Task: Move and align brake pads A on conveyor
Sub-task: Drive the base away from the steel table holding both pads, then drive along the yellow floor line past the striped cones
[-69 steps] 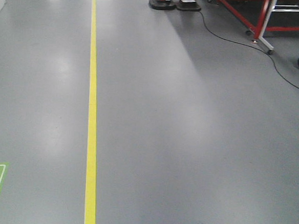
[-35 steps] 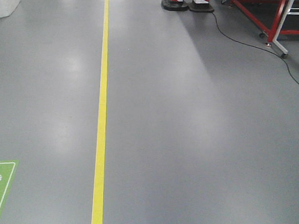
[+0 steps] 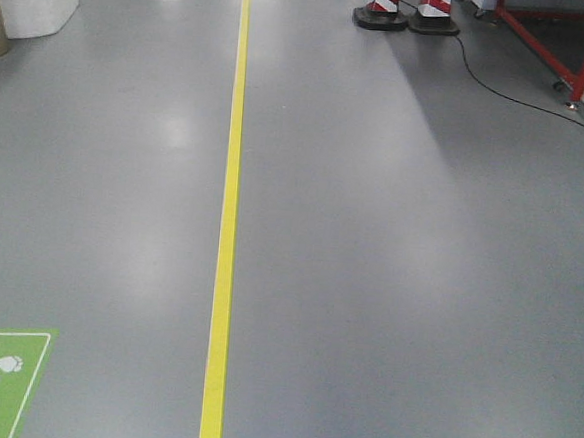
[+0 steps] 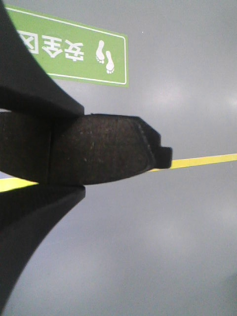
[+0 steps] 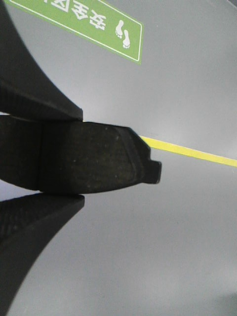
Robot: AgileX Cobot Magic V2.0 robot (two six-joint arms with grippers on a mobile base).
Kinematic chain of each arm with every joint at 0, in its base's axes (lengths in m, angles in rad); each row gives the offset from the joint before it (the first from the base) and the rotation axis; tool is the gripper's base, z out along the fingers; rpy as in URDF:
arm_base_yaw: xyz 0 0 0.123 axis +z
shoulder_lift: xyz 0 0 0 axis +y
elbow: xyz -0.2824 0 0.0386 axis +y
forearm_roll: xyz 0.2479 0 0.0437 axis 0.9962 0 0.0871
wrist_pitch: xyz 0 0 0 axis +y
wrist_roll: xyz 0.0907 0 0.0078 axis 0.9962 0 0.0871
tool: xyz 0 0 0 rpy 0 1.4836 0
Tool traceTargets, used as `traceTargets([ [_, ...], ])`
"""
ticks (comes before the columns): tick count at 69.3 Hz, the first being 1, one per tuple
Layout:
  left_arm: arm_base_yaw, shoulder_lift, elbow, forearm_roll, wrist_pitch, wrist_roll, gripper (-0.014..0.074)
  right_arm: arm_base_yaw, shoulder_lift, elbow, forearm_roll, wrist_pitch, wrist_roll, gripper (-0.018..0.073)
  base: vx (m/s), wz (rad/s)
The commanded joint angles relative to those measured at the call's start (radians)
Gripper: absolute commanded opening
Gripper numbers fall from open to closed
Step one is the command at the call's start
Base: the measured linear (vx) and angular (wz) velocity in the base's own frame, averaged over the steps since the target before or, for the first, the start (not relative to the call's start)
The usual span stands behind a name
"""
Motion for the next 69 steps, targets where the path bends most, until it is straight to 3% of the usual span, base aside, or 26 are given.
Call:
traceTargets([
  [1,0.003,0.011,-0.024,0.009,-0.080,0.001,-0.0006,-0.005,0.002,-0.027,-0.008,-0.082,-0.002,-0.0011,0.32,0.12],
  [32,0.003,0.011,-0.024,0.009,-0.080,0.001,-0.0006,-0.005,0.002,-0.027,-0.008,-0.082,-0.002,-0.0011,0.43,0.03],
  [69,0.003,0.011,-0.024,0.009,-0.080,0.001,-0.0006,-0.005,0.002,-0.027,-0.008,-0.083,-0.002,-0.0011,0.62,0.02],
])
